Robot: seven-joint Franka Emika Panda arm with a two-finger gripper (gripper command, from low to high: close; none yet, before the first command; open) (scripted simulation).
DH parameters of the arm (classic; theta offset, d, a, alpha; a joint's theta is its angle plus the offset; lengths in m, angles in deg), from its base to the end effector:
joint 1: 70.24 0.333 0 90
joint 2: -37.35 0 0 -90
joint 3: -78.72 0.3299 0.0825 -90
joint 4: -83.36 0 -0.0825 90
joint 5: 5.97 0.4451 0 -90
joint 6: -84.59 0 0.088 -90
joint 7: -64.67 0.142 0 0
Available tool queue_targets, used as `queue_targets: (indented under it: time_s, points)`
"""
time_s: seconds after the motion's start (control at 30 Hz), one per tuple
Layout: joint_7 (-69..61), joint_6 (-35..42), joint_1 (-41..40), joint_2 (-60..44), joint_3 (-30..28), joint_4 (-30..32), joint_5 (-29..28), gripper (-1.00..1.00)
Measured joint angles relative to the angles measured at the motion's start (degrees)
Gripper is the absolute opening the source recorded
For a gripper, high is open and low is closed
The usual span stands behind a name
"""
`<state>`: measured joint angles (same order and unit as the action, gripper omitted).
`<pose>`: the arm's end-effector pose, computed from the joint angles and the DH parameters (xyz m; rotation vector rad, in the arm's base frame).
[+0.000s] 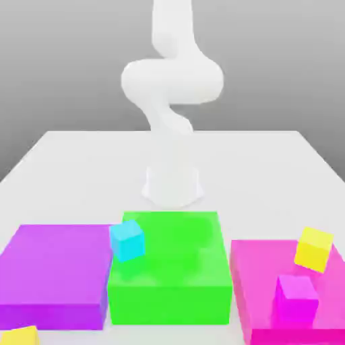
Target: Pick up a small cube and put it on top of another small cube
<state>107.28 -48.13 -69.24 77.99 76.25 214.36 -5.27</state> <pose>0.4540 -0.0159 0.6708 -2.4856 1.0139 -0.9520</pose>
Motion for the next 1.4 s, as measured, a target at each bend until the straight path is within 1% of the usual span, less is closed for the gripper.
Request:
queue_targets:
  time_s: [0.17, 0.37, 0.6, 0.83, 1.07, 1.2, 1.23, 1.4]
  points:
    - [-7.0, -2.0, 1.9, -10.6, -5.2, -1.6, 2.0, 0.00]
    - [-16.2, -4.3, 3.4, -23.0, -10.9, -3.5, 5.7, 0.00]
    - [-27.8, -6.7, 2.6, -37.7, -15.4, -5.7, 11.3, 0.00]
    - [-38.2, -9.4, -1.4, -52.2, -16.0, -7.9, 15.3, 0.00]
    - [-45.7, -12.7, -6.2, -65.7, -16.0, -9.8, 15.0, 0.00]
    - [-48.8, -17.7, -8.7, -73.9, -13.8, -11.6, 17.4, 0.00]
    - [-49.3, -18.9, -9.3, -75.5, -13.0, -12.0, 18.1, -1.00]
    - [-49.4, -18.8, -9.3, -75.5, -13.0, -12.0, 18.2, -1.00]
